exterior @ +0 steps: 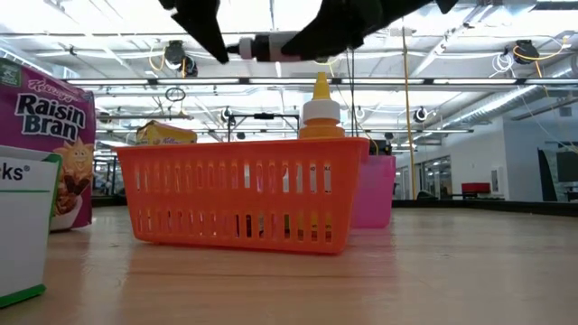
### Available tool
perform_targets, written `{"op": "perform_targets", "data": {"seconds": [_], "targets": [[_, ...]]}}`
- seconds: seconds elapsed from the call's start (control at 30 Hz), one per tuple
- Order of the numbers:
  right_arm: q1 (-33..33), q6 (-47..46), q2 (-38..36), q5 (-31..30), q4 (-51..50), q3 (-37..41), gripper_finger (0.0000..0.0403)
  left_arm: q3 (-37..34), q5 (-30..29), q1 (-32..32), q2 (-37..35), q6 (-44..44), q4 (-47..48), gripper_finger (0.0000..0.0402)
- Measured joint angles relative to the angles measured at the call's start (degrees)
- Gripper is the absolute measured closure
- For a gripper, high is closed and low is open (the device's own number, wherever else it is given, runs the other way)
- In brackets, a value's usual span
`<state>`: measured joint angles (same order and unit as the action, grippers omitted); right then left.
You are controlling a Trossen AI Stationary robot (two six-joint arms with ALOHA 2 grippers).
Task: Pick & Place Kitchen Items
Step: Put the big black food coloring bottle into the orange bin
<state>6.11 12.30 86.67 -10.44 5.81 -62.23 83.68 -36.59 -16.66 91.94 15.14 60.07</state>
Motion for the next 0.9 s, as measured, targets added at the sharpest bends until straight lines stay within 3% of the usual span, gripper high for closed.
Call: {"op": "perform_targets", "data": {"seconds": [0.3, 0.43, 0.67, 0.8, 0.9], "targets": [[1.5, 1.0, -6.0, 0.0, 4.5, 4.7, 0.0275, -4.7, -8.8, -4.0, -5.4, 3.5, -1.2, 0.0269], [1.5, 0.9, -9.6, 1.9, 13.9, 9.9, 0.0275, -11.6, -9.6, -4.5, -9.1, 2.6, -10.7, 0.0275], [1.6, -0.7, -12.0, 7.6, 24.3, 15.1, 0.0275, -24.9, -7.2, -4.4, -12.9, -11.2, -47.4, 0.0275], [1.9, -0.7, -12.0, 7.6, 26.4, 15.4, 0.0275, -30.8, 2.8, -2.7, -12.8, -21.0, -71.1, 0.0275], [2.0, -0.6, -12.0, 7.8, 26.4, 15.4, 0.0275, -34.3, 8.5, -1.2, -12.2, -24.0, -82.2, 0.0275]]}}
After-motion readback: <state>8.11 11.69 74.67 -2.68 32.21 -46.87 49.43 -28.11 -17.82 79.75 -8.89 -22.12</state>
